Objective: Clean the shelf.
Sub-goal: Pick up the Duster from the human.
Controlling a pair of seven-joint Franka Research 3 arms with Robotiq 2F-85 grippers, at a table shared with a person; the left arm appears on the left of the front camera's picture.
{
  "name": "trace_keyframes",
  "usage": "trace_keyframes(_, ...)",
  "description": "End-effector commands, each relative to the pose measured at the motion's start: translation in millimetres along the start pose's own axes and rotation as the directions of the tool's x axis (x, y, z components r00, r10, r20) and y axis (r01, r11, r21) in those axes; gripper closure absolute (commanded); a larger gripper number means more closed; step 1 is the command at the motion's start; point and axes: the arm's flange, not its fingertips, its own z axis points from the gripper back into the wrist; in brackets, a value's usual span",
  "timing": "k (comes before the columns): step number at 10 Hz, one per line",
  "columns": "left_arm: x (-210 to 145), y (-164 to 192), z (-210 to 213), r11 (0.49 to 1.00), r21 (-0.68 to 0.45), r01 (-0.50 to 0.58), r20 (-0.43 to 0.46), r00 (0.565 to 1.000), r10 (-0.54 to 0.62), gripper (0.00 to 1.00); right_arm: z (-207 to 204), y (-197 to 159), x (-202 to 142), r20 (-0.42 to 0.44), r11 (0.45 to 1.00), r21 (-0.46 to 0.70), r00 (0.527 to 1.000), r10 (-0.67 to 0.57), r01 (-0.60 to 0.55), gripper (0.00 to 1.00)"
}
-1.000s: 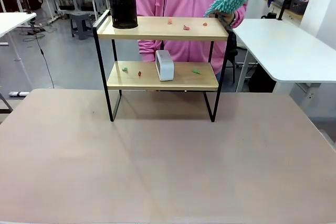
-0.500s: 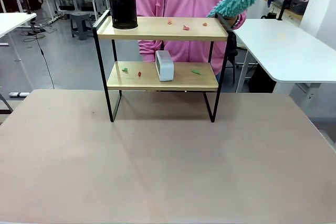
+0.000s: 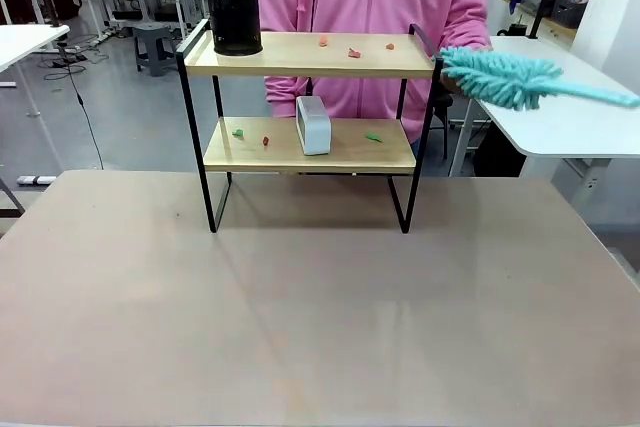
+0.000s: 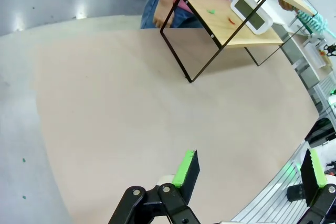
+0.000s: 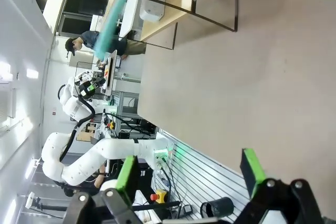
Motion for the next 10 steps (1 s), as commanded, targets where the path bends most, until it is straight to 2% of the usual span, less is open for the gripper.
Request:
trace_keyframes(1,2,0,0,1.0,-0.015,0.026,0.015,1.0,-0.025,0.0,-2,0,1,0.014,0.999,0.017,1.0,0.027,-0.027,0.0)
trace_keyframes(4,2,0,0,1.0,-0.015,0.026,0.015,1.0,-0.025,0.0,0,0,0,-0.002,1.0,0.0,1.0,0.002,-0.002,0.0)
trace_keyframes(5,2,0,0,1.0,-0.015,0.026,0.015,1.0,-0.025,0.0,2,5,21,-0.012,1.0,0.021,1.0,-0.008,0.008,0.0)
trace_keyframes(7,2,0,0,1.0,-0.015,0.026,0.015,1.0,-0.025,0.0,-2,25,89,-0.047,0.986,0.165,0.999,0.026,-0.018,0.0)
trace_keyframes(8,2,0,0,1.0,-0.015,0.026,0.015,1.0,-0.025,0.0,-13,29,114,-0.03,0.972,0.237,1.0,0.004,0.003,0.0)
trace_keyframes(9,2,0,0,1.0,-0.015,0.026,0.015,1.0,-0.025,0.0,-29,31,140,-0.072,0.948,0.308,0.995,-0.066,0.085,0.0)
trace_keyframes(10,2,0,0,1.0,-0.015,0.026,0.015,1.0,-0.025,0.0,-50,28,163,-0.101,0.942,0.267,0.978,-0.182,0.203,0.0)
